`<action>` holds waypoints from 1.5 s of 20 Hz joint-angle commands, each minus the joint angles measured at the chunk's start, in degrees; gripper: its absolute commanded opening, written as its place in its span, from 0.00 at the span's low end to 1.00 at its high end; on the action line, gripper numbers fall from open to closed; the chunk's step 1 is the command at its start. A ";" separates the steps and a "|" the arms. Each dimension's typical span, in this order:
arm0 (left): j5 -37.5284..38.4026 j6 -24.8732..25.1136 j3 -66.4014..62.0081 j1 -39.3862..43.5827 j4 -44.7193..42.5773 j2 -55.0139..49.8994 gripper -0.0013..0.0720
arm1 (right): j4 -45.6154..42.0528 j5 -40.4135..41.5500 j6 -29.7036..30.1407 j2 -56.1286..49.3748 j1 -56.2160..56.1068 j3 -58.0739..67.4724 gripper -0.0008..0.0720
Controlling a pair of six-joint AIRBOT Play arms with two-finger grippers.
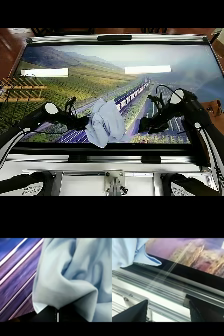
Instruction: Fold the shirts.
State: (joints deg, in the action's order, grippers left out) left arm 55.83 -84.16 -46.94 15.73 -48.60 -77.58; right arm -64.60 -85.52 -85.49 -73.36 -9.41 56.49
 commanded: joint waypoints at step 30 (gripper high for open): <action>3.32 3.96 -16.28 -0.13 -16.44 11.50 0.06 | -4.17 16.33 4.83 5.70 -15.93 -3.91 0.10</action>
State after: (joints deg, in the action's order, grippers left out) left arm 59.00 -80.25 -57.12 15.64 -57.91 -70.19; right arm -60.07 -64.58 -82.89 -75.00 -25.34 51.40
